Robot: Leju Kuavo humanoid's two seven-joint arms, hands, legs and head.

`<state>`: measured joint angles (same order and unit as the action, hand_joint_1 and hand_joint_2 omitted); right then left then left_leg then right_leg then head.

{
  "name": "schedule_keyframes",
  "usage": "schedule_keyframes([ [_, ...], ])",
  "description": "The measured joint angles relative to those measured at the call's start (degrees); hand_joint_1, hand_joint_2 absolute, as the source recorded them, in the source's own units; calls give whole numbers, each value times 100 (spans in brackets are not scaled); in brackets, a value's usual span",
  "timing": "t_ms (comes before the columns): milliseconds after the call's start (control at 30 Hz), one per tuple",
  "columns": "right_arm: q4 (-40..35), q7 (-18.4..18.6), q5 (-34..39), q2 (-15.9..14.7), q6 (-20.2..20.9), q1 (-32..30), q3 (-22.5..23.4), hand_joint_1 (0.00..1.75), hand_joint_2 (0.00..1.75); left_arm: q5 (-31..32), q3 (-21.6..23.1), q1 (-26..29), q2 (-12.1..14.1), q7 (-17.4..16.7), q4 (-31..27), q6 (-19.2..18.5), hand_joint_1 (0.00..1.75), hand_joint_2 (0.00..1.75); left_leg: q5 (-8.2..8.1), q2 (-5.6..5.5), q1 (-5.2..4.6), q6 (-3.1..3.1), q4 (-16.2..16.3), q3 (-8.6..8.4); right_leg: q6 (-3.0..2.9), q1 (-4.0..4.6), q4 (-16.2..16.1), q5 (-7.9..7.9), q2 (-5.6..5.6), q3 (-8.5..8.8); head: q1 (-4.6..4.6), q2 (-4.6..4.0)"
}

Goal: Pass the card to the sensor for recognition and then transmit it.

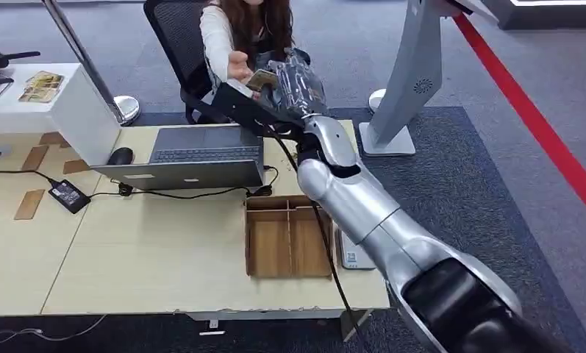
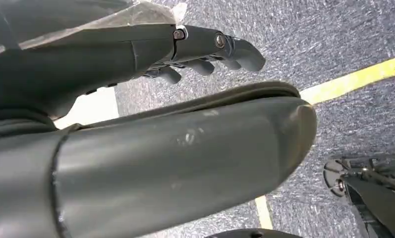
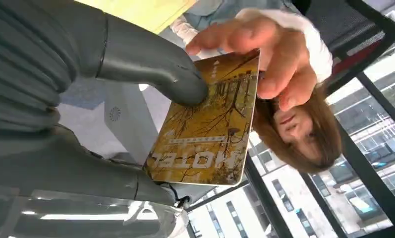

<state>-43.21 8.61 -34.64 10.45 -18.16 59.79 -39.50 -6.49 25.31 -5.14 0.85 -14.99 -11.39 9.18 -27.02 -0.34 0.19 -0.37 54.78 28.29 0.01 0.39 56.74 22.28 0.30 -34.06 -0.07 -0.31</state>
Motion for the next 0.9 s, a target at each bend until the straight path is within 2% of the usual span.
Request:
schedule_keyframes([
  [200, 221, -39, 44, 107, 0, 71, -35, 175, 175, -87, -2, 9, 2, -31, 2, 2, 0, 0, 0, 0, 0, 0, 0, 1, 0, 0, 0, 0, 0, -1, 0, -2],
  [267, 313, -42, 74, 155, 0, 87, -59, 168, 175, -96, -2, 11, 2, -35, 2, 9, 0, 0, 0, 0, 0, 0, 0, 3, 0, 1, 0, 0, 0, -4, 0, -2],
  [333, 361, -48, 81, 184, 0, 95, -68, 131, 175, -103, -2, 13, 2, -35, 4, 9, 0, 0, 0, -1, 0, 0, 0, 4, 0, 2, 0, 0, 0, -4, 2, -2],
  [367, 387, -52, 90, 206, -2, 96, -74, 72, 175, -105, -2, 13, 2, -35, 4, 11, 0, 0, 0, -1, 0, -1, 0, 4, 0, 2, 0, 0, 0, -6, 0, 0],
  [400, 413, -63, 96, 225, -4, 99, -83, 2, 175, -107, -4, 13, 2, -35, 4, 11, 0, 0, 0, 0, 0, -1, 0, 5, 0, 2, 0, 0, 0, -6, 0, -2],
  [900, 400, -96, 83, 284, -79, 123, -188, 0, 175, -199, -9, 13, 0, -59, 4, 59, 0, 0, 1, 1, 0, -1, 0, 2, -1, 2, 0, -1, 1, -7, 2, 0],
])
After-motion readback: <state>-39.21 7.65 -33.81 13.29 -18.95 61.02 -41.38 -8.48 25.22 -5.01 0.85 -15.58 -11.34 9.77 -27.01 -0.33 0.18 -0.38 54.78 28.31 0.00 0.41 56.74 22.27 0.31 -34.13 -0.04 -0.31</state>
